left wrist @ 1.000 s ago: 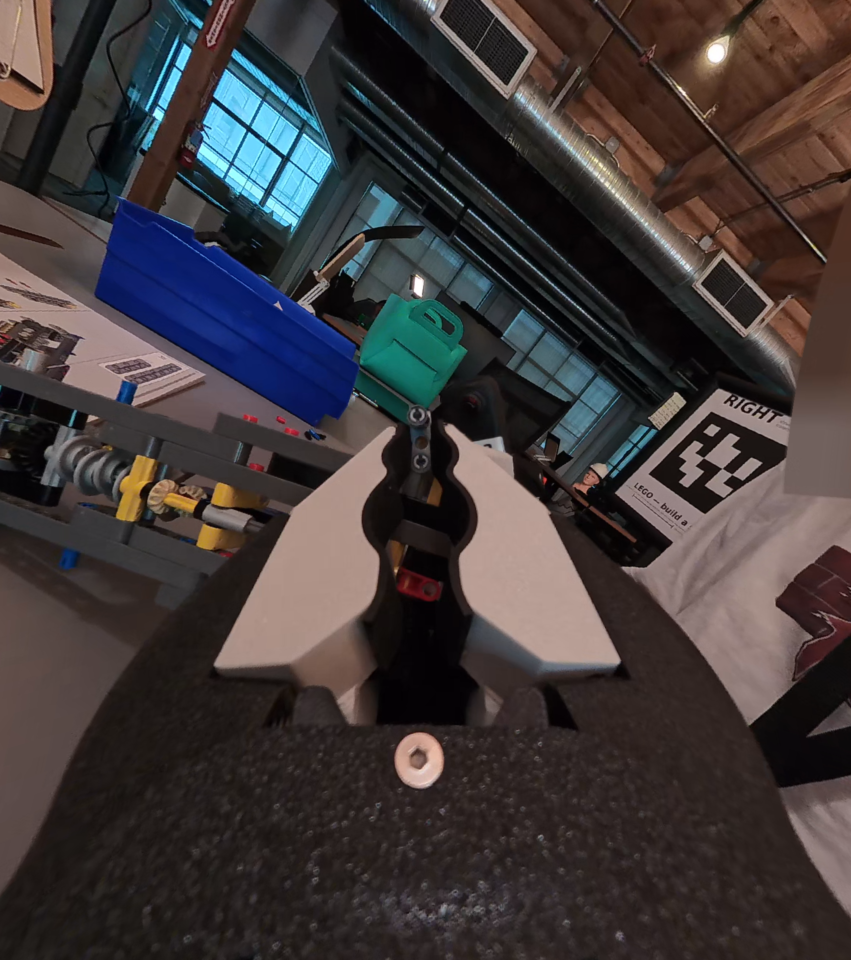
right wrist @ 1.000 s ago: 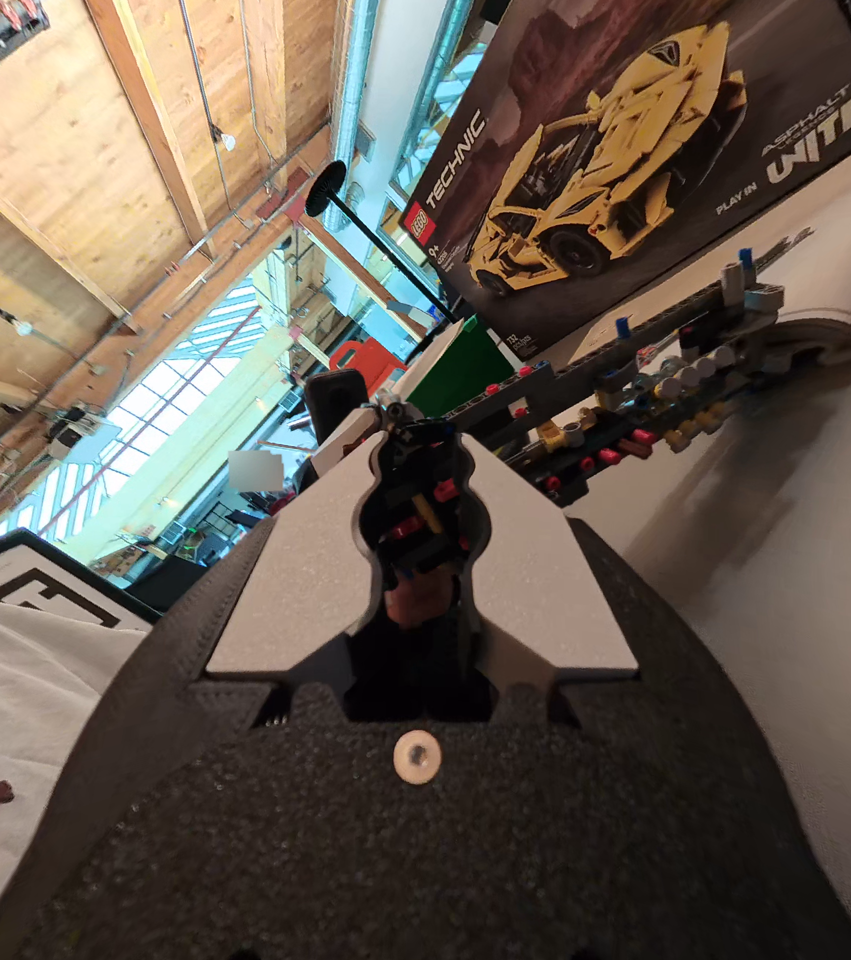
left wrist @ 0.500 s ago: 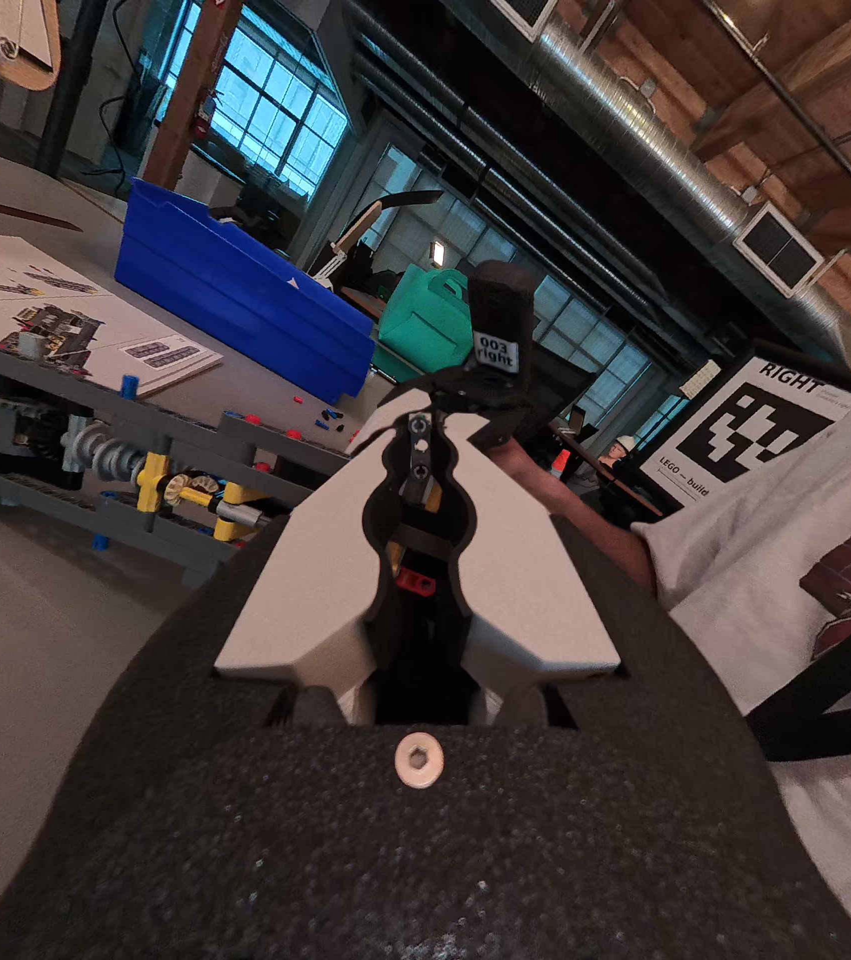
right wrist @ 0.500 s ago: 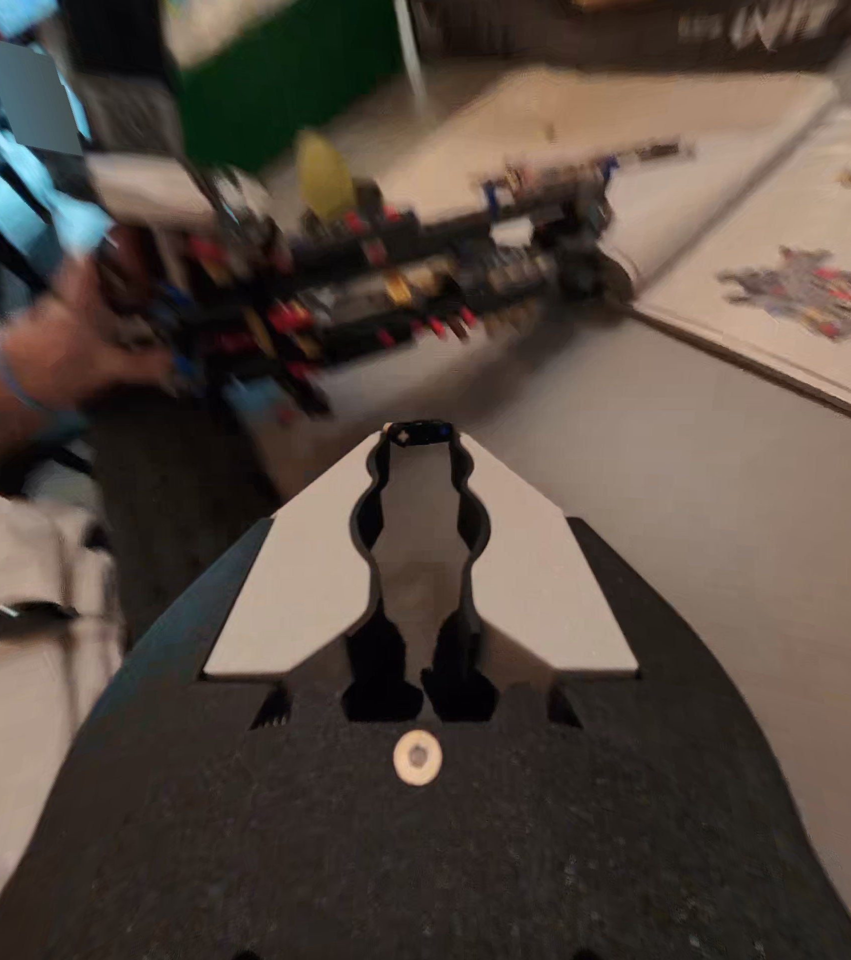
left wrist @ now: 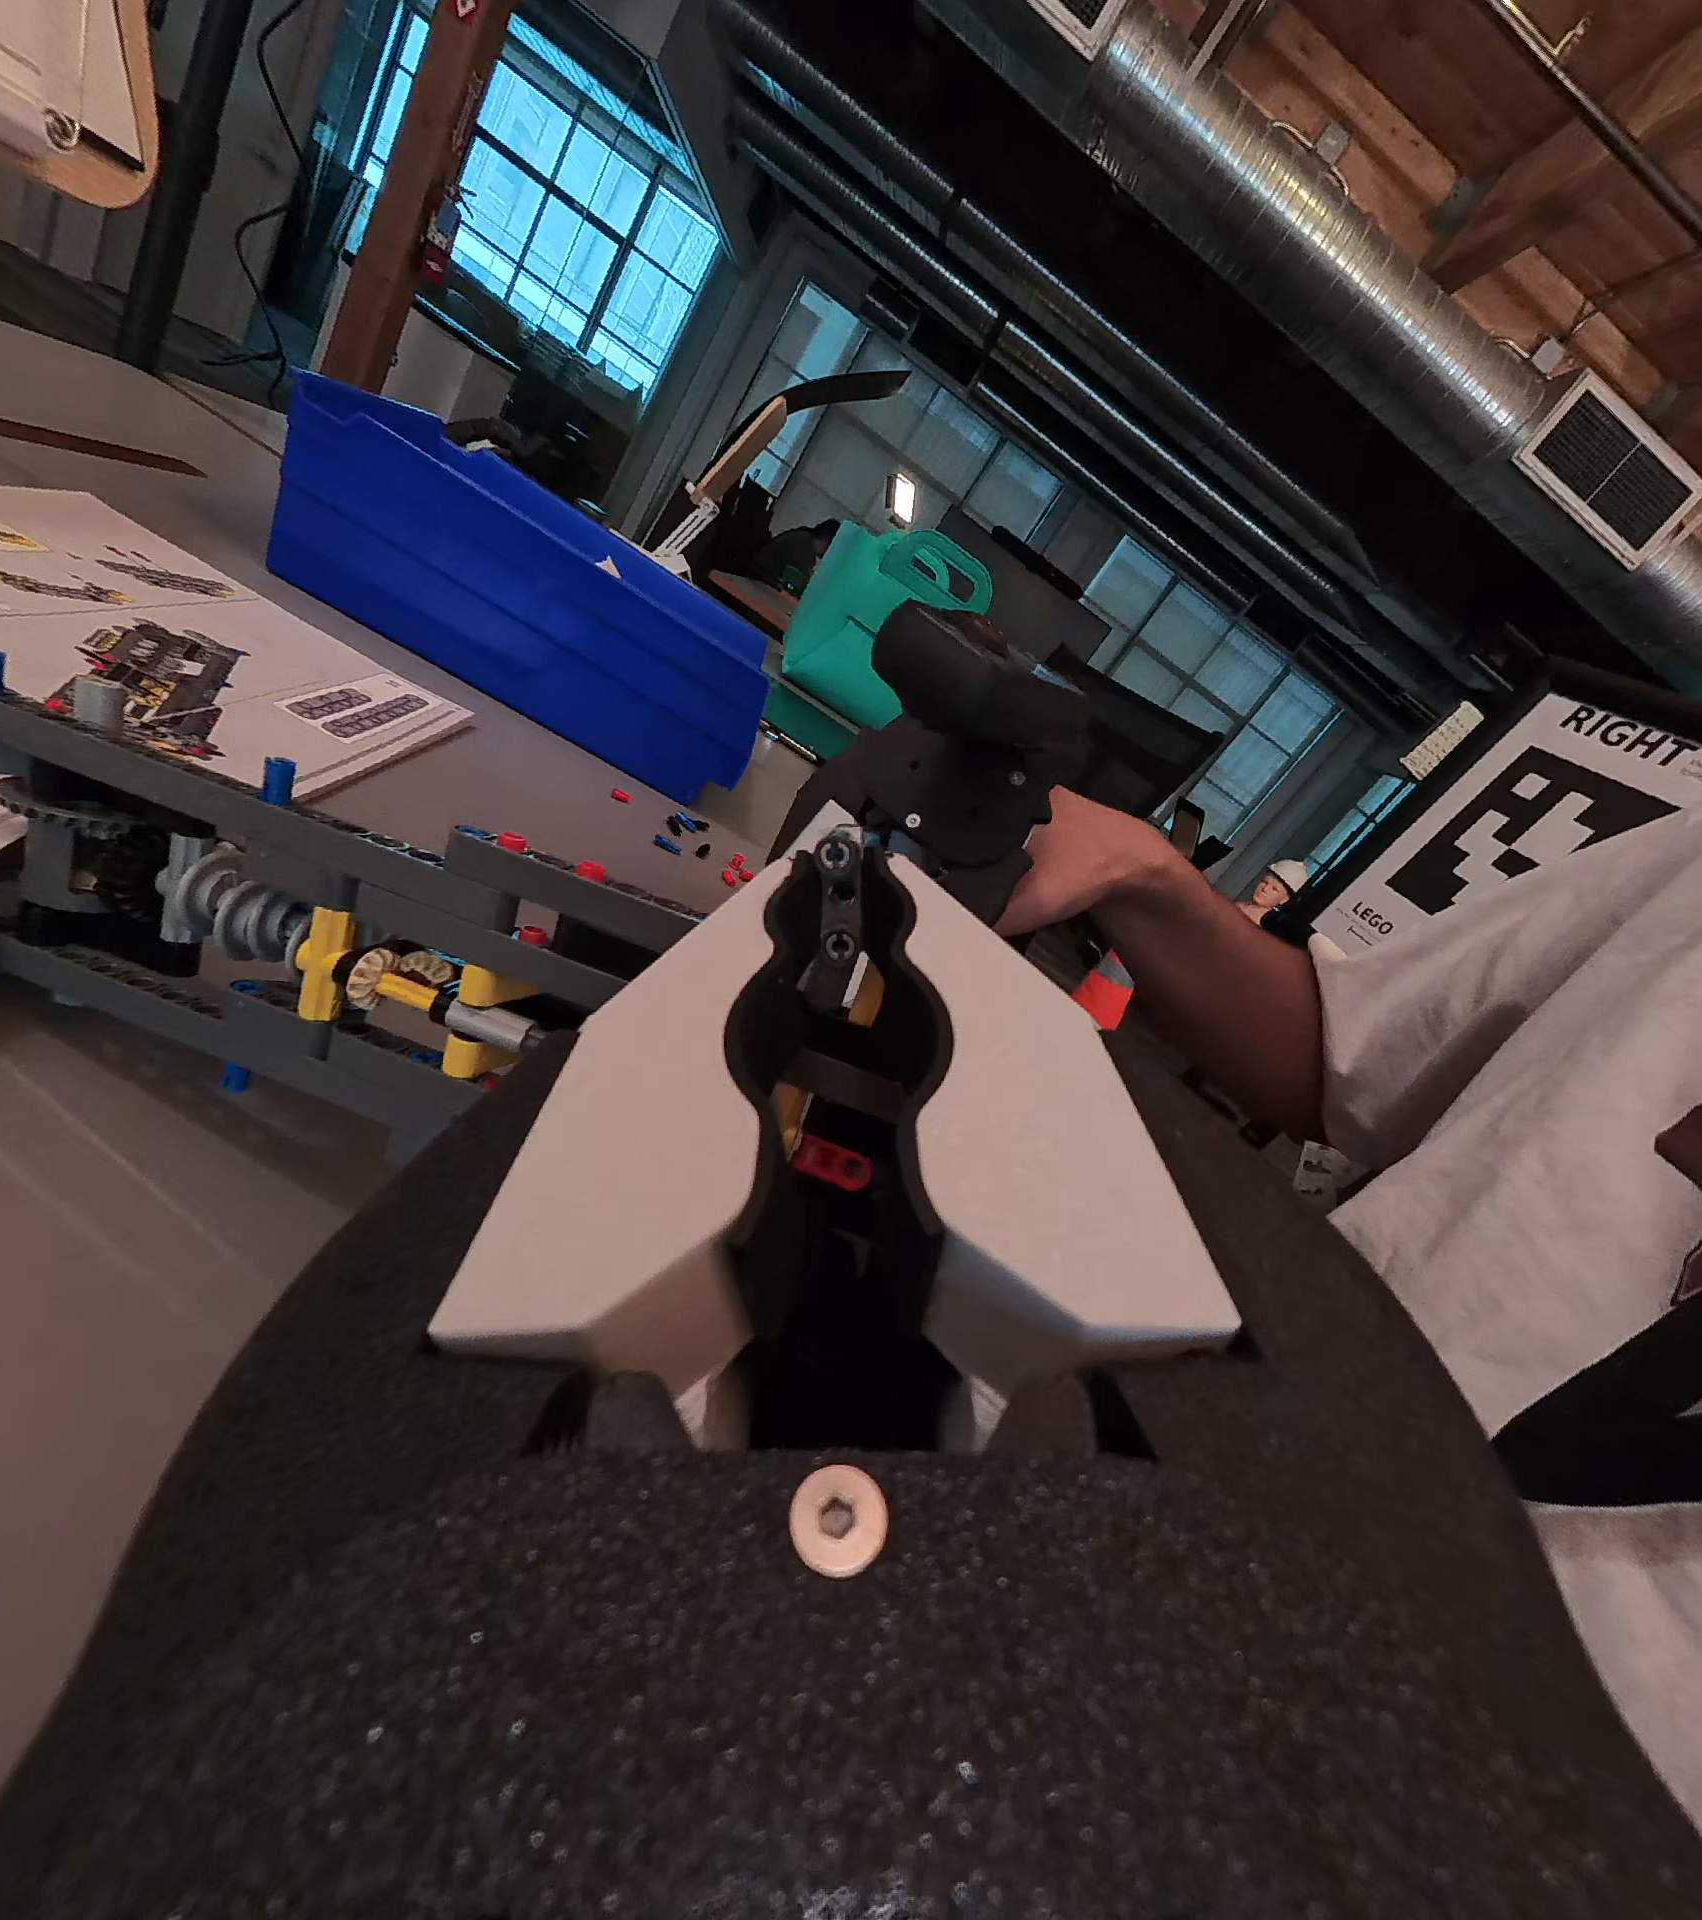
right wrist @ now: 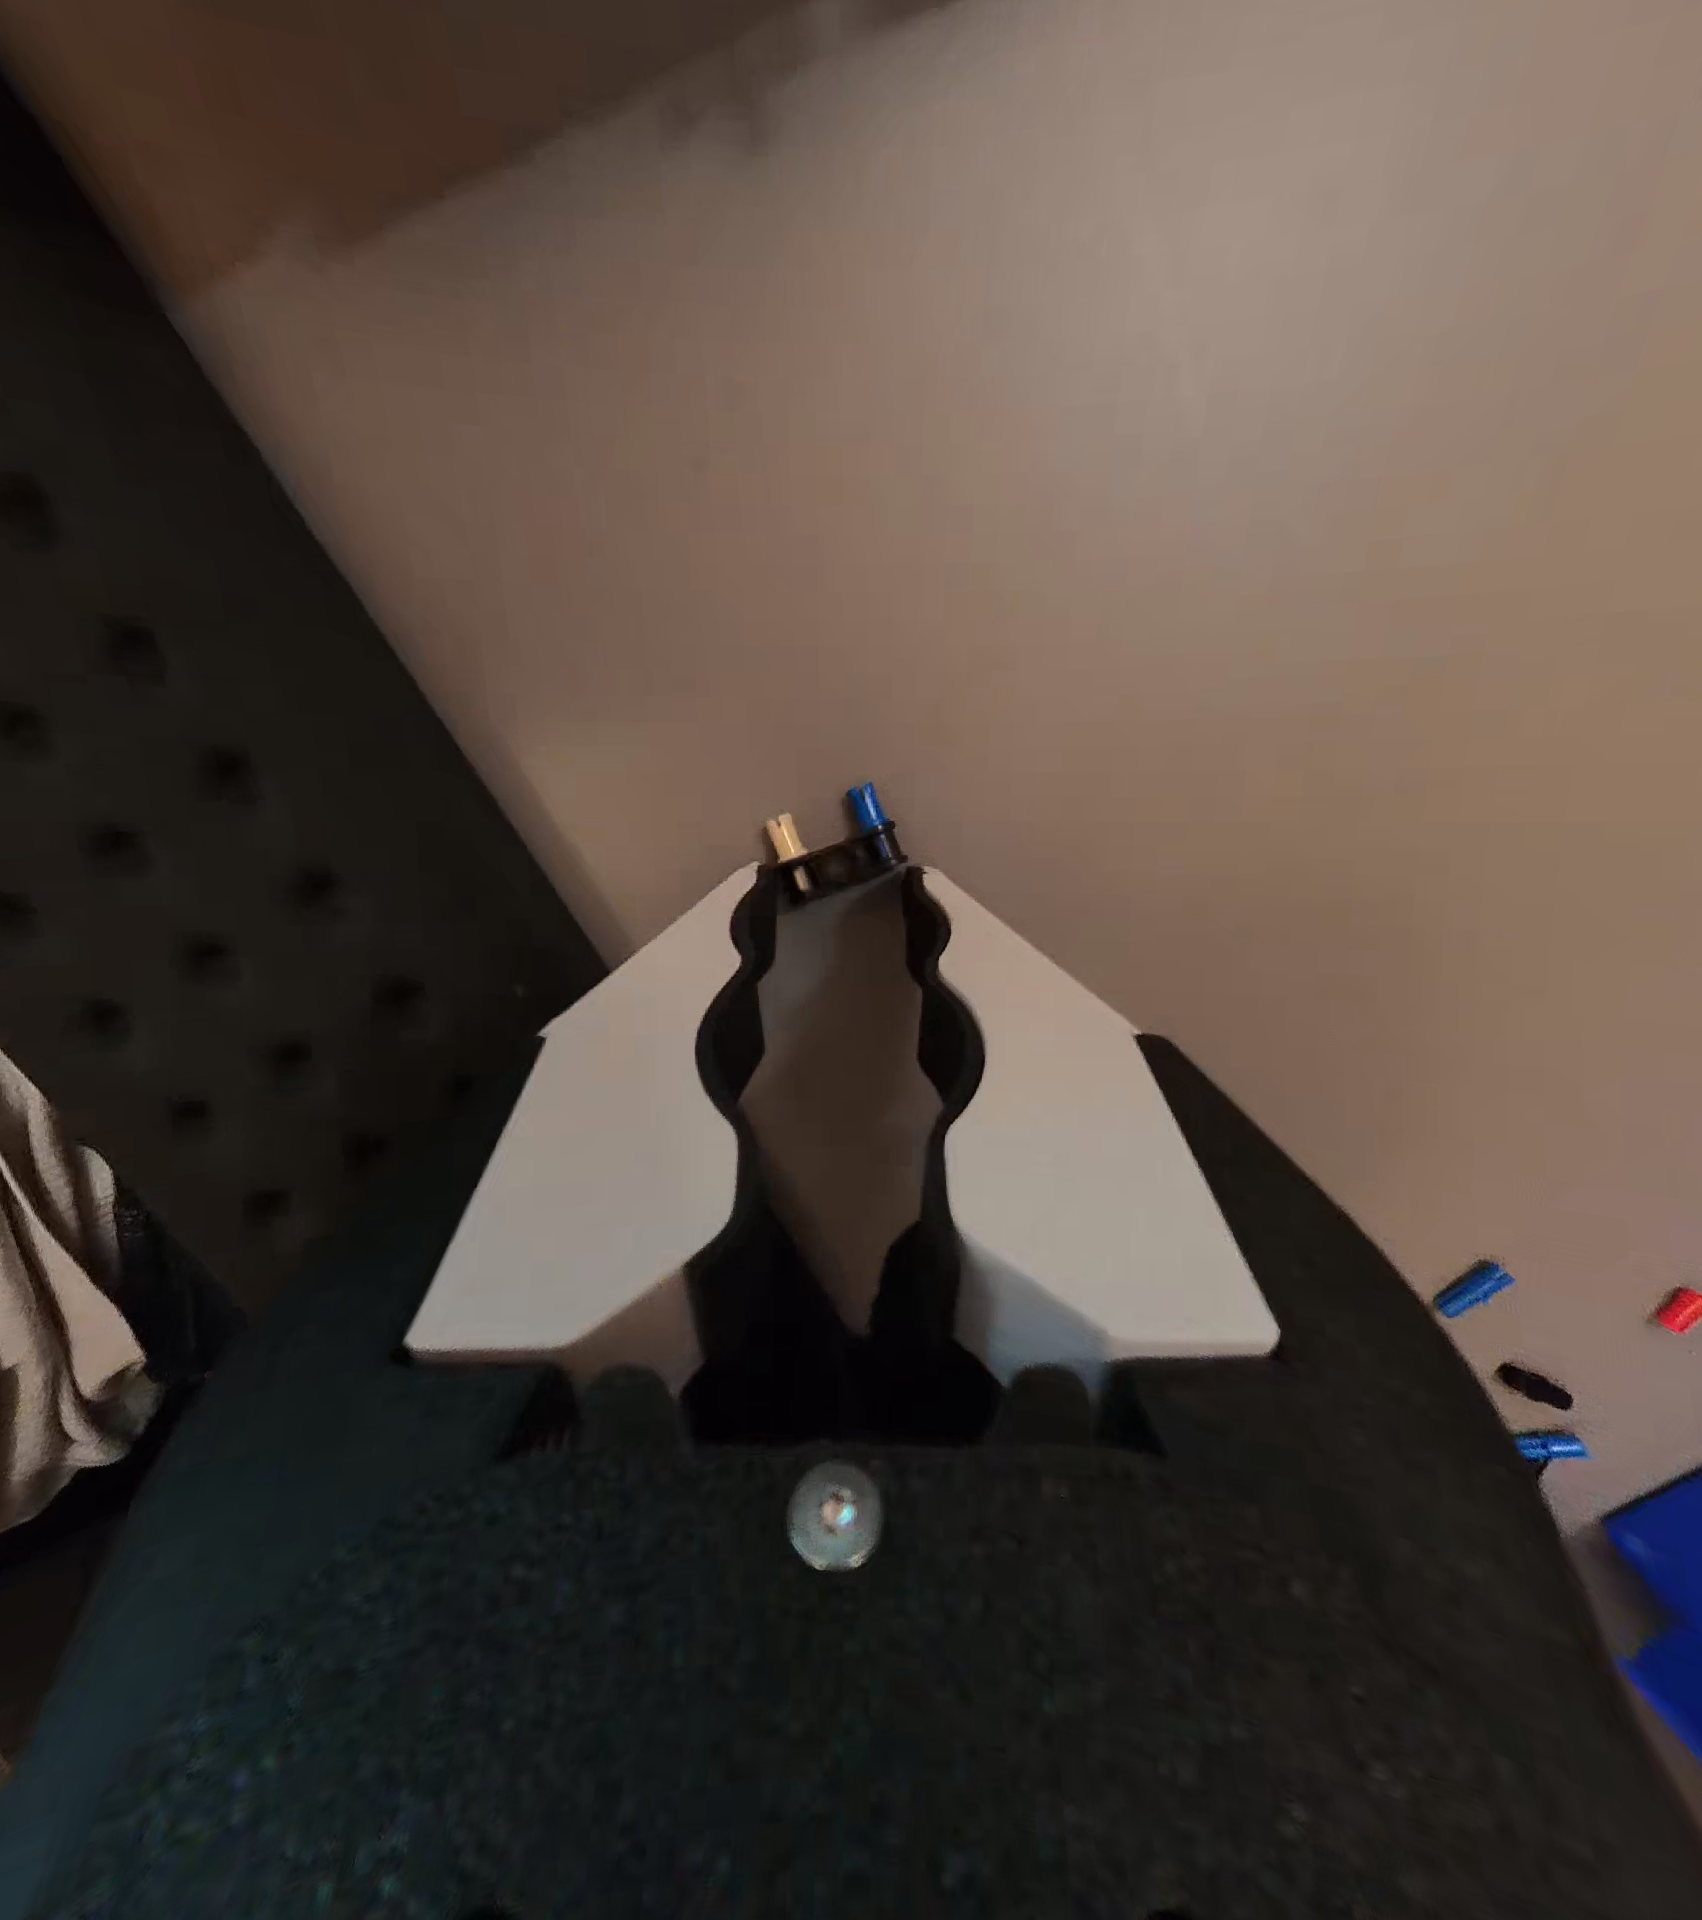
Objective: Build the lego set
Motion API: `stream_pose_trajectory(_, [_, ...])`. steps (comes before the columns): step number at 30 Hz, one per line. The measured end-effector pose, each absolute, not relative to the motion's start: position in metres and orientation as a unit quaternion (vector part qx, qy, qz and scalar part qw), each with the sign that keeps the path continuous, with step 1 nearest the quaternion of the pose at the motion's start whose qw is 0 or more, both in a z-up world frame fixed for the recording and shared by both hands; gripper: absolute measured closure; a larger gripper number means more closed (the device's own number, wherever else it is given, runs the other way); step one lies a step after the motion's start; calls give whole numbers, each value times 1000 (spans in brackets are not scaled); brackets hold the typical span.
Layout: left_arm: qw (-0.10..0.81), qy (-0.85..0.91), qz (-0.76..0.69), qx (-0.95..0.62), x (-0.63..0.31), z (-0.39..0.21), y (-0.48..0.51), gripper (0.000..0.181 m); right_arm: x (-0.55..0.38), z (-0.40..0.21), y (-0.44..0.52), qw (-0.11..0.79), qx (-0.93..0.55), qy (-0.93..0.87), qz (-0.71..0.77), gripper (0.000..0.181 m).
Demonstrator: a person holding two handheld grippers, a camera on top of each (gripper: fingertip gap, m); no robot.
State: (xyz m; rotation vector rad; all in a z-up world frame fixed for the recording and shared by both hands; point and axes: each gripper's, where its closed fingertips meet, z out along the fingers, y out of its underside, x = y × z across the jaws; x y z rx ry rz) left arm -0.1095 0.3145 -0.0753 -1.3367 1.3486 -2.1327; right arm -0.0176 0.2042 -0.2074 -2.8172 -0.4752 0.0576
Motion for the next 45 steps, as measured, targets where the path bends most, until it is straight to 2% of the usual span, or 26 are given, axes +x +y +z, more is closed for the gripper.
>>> stream_pose_trajectory(8, [140,471,-739,-462,-109,-76,313,175,-25,-191,206,170,-960,-216,47,150])
stream_pose_trajectory(11, [133,465,-743,-461,-110,-75,314,175,-14,-181,201,173,-942,-285,46,138])
stream_pose_trajectory(14, [134,473,-739,-461,-110,-77,313,175,0,-176,208,194,-937,-275,92,143])
stream_pose_trajectory(15, [137,478,-734,-462,-111,-78,312,175,0,-172,211,205,-934,-266,121,142])
stream_pose_trajectory(19, [131,506,-715,-464,-119,-85,312,175,-27,-138,240,340,-883,-263,188,142])
stream_pose_trajectory(22, [108,566,-673,-463,-127,-97,306,175,-49,-142,246,348,-876,-256,217,139])
stream_pose_trajectory(29, [91,612,-638,-458,-145,-105,308,174,-69,-147,257,419,-857,-211,211,149])
stream_pose_trajectory(34, [36,537,-690,-484,-145,-102,324,175,-84,-149,284,435,-853,-194,215,133])
stream_pose_trajectory(45, [48,518,-667,-533,-164,-108,364,168,-107,-153,311,424,-853,-196,232,132])
